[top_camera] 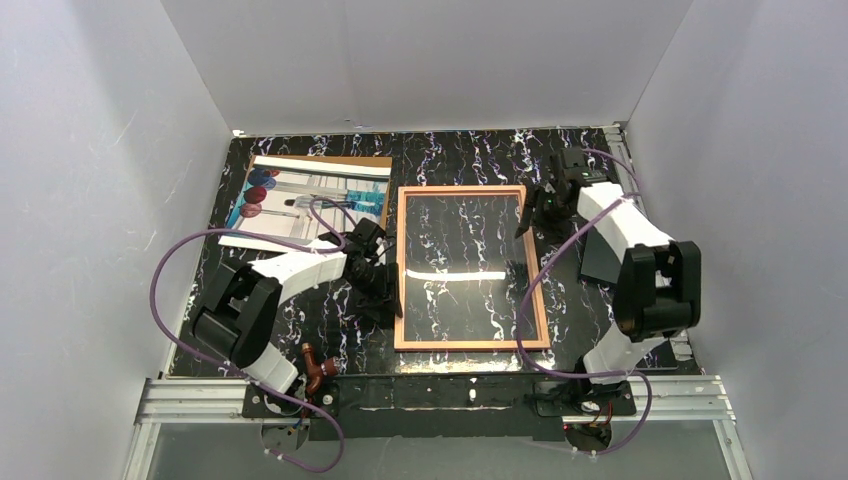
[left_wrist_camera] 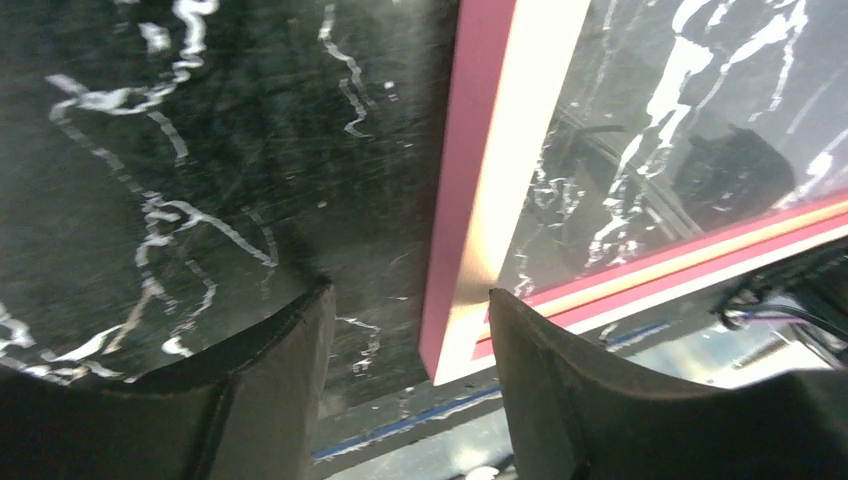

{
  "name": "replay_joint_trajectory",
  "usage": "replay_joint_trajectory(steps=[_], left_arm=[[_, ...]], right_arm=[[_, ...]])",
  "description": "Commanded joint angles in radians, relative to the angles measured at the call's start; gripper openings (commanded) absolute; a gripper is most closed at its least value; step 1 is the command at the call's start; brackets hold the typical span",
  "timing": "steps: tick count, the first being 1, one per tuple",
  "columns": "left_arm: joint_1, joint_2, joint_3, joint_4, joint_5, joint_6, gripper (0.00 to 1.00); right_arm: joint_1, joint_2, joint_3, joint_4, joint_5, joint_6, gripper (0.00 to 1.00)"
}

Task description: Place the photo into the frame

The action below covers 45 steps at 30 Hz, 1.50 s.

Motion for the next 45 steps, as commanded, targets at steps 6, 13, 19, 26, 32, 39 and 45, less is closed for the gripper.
replay_joint_trajectory(steps=[6, 13, 19, 26, 32, 39, 45], left_arm=[[-0.001, -0.192, -0.013, -0.239, -0.254, 0.07, 0.65], [0.033, -0.243, -0.012, -0.256, -0.226, 0.076, 0.67], [0.044, -0.236, -0.024, -0.25, -0.209, 0.075, 0.67], [0.049, -0.227, -0.032, -0.238, -0.198, 0.073, 0.66], [0.05, -0.223, -0.036, -0.232, -0.193, 0.072, 0.66], [0.059, -0.207, -0.041, -0.208, -0.15, 0.065, 0.65], [0.063, -0.163, -0.051, -0.149, -0.068, 0.036, 0.64]], right_arm=[[0.141, 0.129, 0.109, -0.059, 0.168, 0.015, 0.71], [0.196, 0.173, 0.054, -0.04, 0.25, 0.028, 0.71], [0.219, 0.209, -0.009, 0.003, 0.266, 0.044, 0.71], [0.255, 0.229, -0.049, 0.025, 0.308, 0.059, 0.71], [0.261, 0.229, -0.046, 0.025, 0.304, 0.061, 0.71], [0.258, 0.099, -0.017, 0.012, 0.209, 0.069, 0.72], [0.226, -0.046, -0.019, 0.007, 0.116, 0.093, 0.72]])
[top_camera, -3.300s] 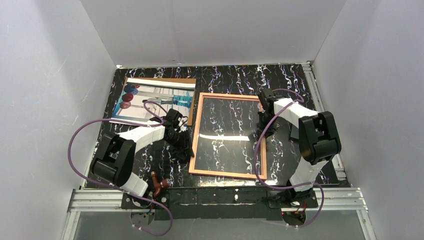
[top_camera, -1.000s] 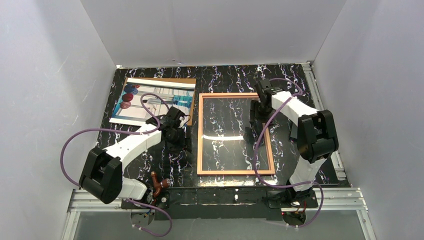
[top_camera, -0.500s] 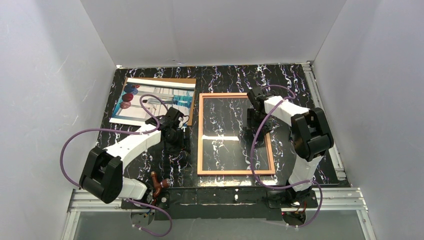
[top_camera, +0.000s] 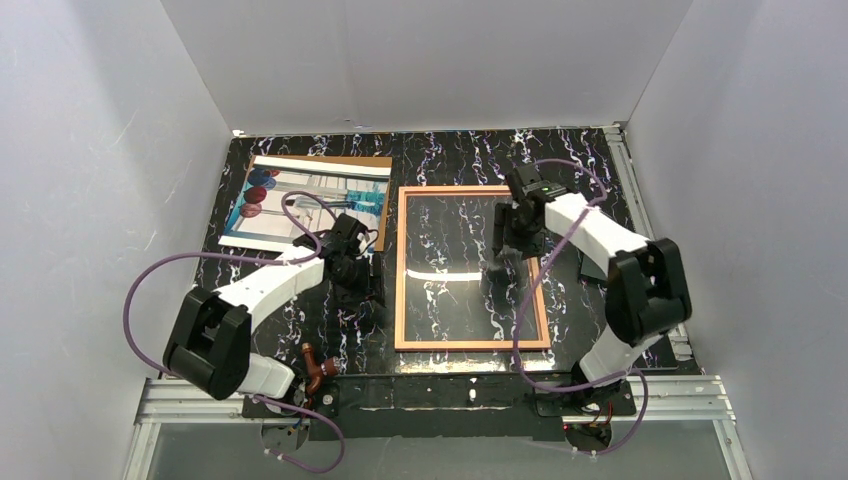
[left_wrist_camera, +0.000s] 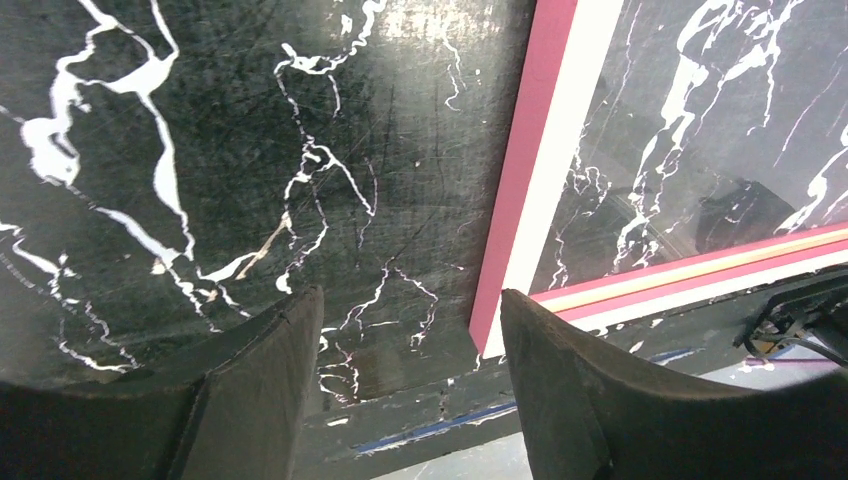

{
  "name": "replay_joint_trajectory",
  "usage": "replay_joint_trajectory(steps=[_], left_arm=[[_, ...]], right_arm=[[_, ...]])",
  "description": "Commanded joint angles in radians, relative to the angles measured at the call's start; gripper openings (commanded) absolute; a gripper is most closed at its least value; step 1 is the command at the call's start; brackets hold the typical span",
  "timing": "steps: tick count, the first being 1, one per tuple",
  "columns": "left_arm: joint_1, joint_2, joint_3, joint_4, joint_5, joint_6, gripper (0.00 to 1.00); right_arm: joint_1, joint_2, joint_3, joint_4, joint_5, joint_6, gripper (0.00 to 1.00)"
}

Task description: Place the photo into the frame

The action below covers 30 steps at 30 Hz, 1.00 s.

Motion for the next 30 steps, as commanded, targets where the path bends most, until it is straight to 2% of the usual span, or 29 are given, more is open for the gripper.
replay_joint_trajectory(steps=[1, 6, 13, 23, 30], left_arm=[[0.006, 0.047, -0.03, -0.04, 0.084, -0.024, 0.64], [0.006, 0.074, -0.038, -0.003, 0.115, -0.045, 0.64], [0.005, 0.114, -0.055, 0.049, 0.165, -0.069, 0.64], [0.006, 0.161, -0.062, 0.069, 0.223, -0.07, 0.62], [0.006, 0.22, -0.064, 0.144, 0.291, -0.092, 0.61]], right_arm=[[-0.037, -0.137, -0.002, 0.006, -0.106, 0.032, 0.72], [-0.104, -0.227, -0.099, 0.044, -0.216, 0.045, 0.72], [-0.244, -0.363, -0.325, 0.138, -0.396, 0.076, 0.72], [-0.259, -0.412, -0.34, 0.043, -0.301, 0.057, 0.7], [-0.235, -0.407, -0.331, 0.017, -0.271, 0.068, 0.7]])
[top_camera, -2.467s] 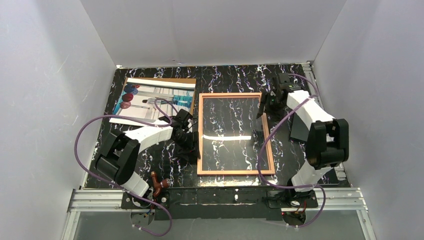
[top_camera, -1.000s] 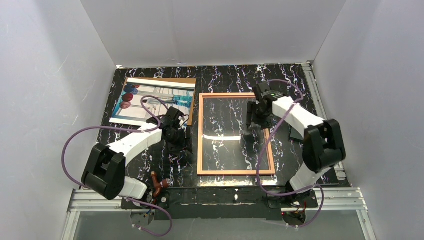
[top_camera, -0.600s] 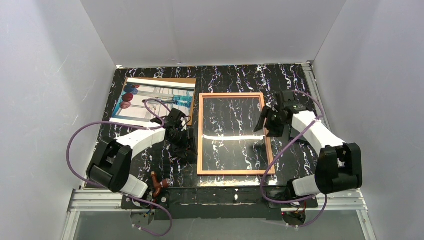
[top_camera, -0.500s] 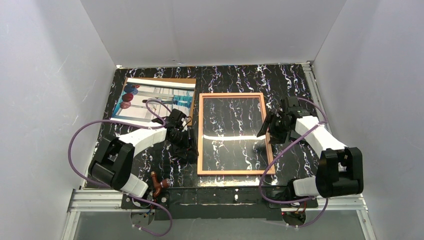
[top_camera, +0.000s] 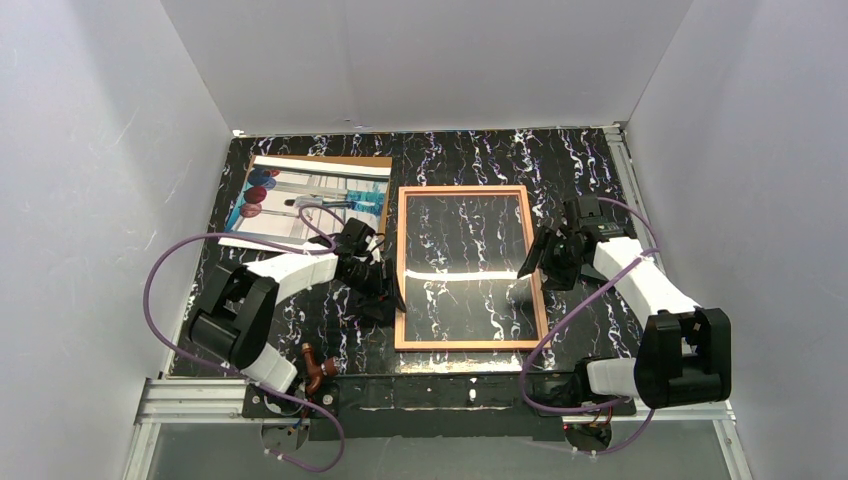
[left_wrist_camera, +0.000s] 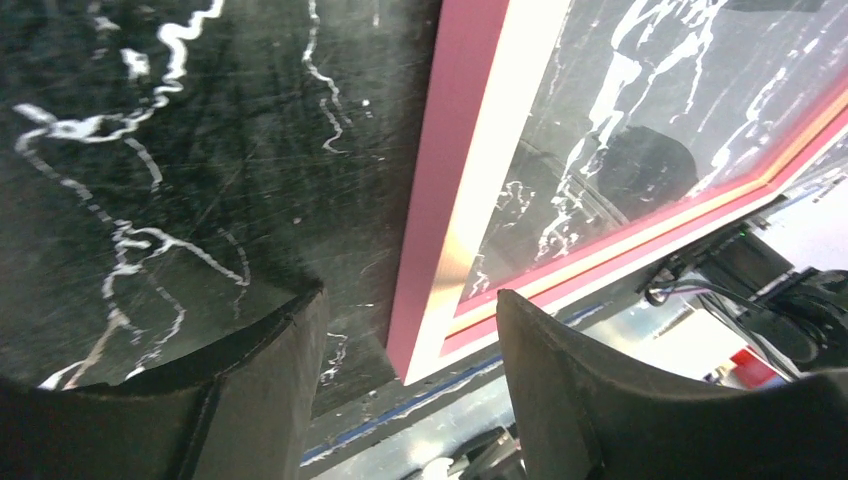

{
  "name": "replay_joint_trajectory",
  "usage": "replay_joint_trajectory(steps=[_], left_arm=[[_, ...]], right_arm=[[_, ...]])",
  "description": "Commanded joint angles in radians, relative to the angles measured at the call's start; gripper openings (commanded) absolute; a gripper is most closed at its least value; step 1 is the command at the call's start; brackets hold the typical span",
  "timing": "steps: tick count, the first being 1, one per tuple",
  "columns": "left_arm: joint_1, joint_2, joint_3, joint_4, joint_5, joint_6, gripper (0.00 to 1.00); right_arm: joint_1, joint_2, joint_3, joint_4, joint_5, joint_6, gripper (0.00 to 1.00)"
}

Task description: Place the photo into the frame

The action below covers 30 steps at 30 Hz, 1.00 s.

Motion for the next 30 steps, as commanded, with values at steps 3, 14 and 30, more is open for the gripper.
replay_joint_trajectory(steps=[3, 14, 30], left_arm=[[0.0, 0.08, -0.027, -0.012, 0.072, -0.028, 0.6], [-0.037, 0.125, 0.01, 0.032, 0.055, -0.06, 0.63], [0.296, -0.094, -0.01, -0.038, -0.017, -0.089, 0.76]], right_arm=[[0.024, -0.01, 0.03, -0.021, 0.015, 0.02, 0.7], [0.049, -0.063, 0.037, -0.022, -0.007, 0.049, 0.7], [0.047, -0.18, -0.082, 0.034, -0.08, 0.036, 0.7]])
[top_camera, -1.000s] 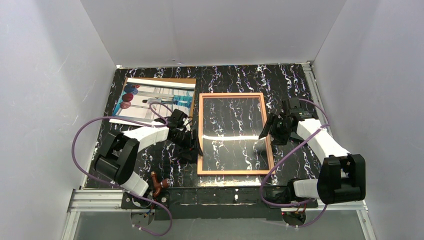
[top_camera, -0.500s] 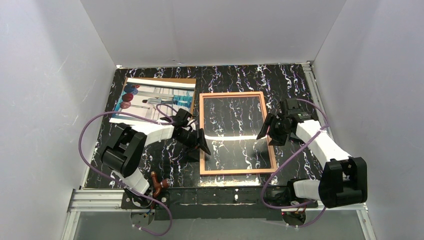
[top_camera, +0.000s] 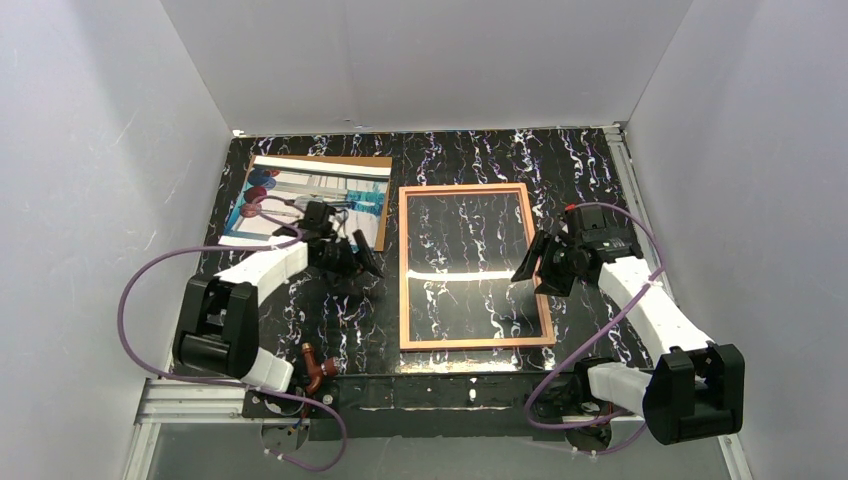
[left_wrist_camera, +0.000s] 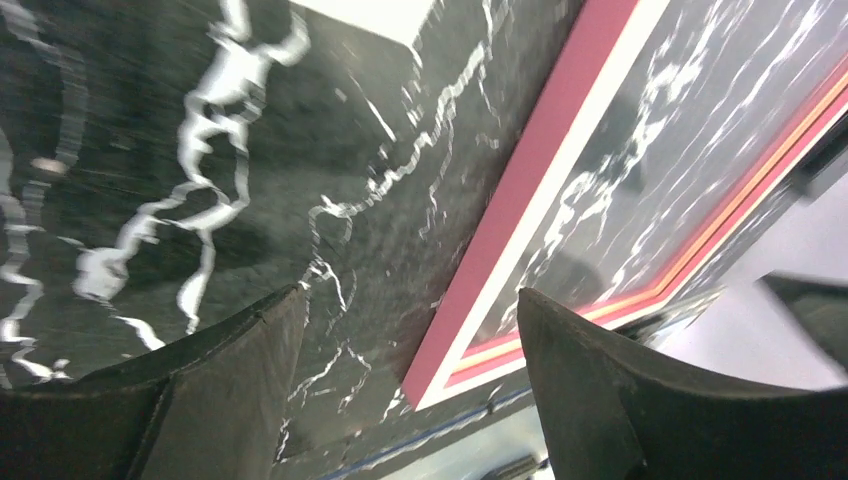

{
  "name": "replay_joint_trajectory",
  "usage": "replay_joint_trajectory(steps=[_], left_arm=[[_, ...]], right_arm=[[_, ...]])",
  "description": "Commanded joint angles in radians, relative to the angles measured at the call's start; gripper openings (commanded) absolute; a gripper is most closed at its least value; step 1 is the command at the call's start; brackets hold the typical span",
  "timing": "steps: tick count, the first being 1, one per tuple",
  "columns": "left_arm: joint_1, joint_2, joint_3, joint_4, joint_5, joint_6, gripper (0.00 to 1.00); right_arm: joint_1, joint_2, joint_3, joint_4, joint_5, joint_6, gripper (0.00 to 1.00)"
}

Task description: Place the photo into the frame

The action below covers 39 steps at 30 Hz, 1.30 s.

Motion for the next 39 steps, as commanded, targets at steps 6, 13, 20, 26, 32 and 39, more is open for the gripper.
replay_joint_trajectory(steps=[6, 13, 20, 26, 32, 39], left_arm=[[0.279, 0.018, -0.14, 0.217, 0.076, -0.284, 0.68], [0.37, 0.065, -0.217, 0.315, -0.05, -0.373, 0.6], [0.405, 0.245, -0.167, 0.534, -0.055, -0.4, 0.26], [0.407, 0.263, -0.22, 0.734, 0.003, -0.413, 0.0], [0.407, 0.189, -0.252, 0.757, 0.034, -0.394, 0.0], [0.397, -0.018, -0.259, 0.567, 0.023, -0.25, 0.0]], right_arm=[[0.005, -0.042, -0.065, 0.044, -0.056, -0.012, 0.71], [0.005, -0.017, -0.039, 0.046, -0.056, -0.036, 0.7], [0.005, -0.002, -0.018, 0.043, -0.053, -0.05, 0.7], [0.005, -0.018, -0.018, 0.039, -0.055, -0.049, 0.7], [0.005, -0.018, -0.016, 0.043, -0.066, -0.044, 0.69], [0.009, -0.016, -0.021, 0.067, -0.095, -0.025, 0.69]])
